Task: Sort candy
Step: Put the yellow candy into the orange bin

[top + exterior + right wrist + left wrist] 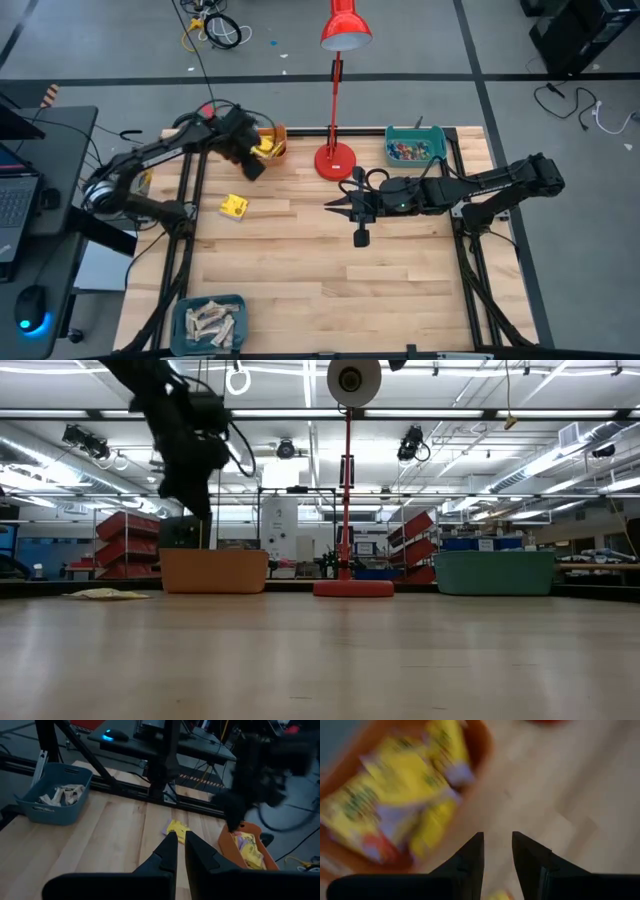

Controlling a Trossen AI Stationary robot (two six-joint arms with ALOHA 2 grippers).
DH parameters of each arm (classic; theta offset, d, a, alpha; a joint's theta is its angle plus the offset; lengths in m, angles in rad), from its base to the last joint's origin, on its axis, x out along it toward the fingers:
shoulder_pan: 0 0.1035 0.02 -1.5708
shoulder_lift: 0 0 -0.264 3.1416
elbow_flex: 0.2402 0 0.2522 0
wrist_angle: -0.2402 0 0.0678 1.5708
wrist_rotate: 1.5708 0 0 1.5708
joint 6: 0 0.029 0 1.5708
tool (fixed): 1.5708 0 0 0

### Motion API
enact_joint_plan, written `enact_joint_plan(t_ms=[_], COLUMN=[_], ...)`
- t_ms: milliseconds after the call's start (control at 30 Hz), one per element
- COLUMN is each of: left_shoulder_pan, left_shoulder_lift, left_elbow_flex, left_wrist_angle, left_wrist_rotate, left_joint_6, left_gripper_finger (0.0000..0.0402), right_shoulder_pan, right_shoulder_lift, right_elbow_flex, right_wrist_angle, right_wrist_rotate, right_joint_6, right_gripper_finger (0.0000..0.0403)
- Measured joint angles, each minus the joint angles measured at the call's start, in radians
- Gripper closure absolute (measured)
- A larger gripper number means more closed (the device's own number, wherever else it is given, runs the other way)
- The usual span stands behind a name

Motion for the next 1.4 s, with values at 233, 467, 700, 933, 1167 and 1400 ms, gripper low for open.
enact_joint_plan(t_ms=[233,467,700,933,1167,1400], left_shoulder_pan=[-0.205,-0.497,-0.696,-0.83,-0.871,-0.87], left_shoulder_lift=[-0.19,-0.302,-0.299,-0.278,-0.277,-0.277], left_elbow_flex=[0.0,0.0,0.0,-0.027,-0.175,-0.329], left_wrist_angle=[-0.176,-0.191,-0.265,-0.309,-0.3,-0.176], left_wrist_rotate=[-0.011,-0.148,-0.281,-0.427,-0.507,-0.557], left_joint_6=[-0.132,-0.333,-0.514,-0.652,-0.822,-0.938], left_gripper_finger=[0.0299,0.0309,0.031,0.0307,0.0306,0.0306], right_shoulder_pan=[0.0,0.0,-0.003,-0.005,-0.005,-0.005], right_shoulder_lift=[0.0,-0.001,-0.001,-0.001,-0.001,-0.001], right_elbow_flex=[0.0,-0.007,-0.064,-0.138,-0.164,-0.164], right_wrist_angle=[0.0,0.0,0.034,0.1,0.122,0.147], right_wrist_rotate=[0.005,0.007,0.007,0.007,0.01,0.011], right_joint_6=[0.0,0.022,0.061,0.104,0.131,0.13], right_gripper_finger=[0.038,0.038,0.038,0.038,0.038,0.038])
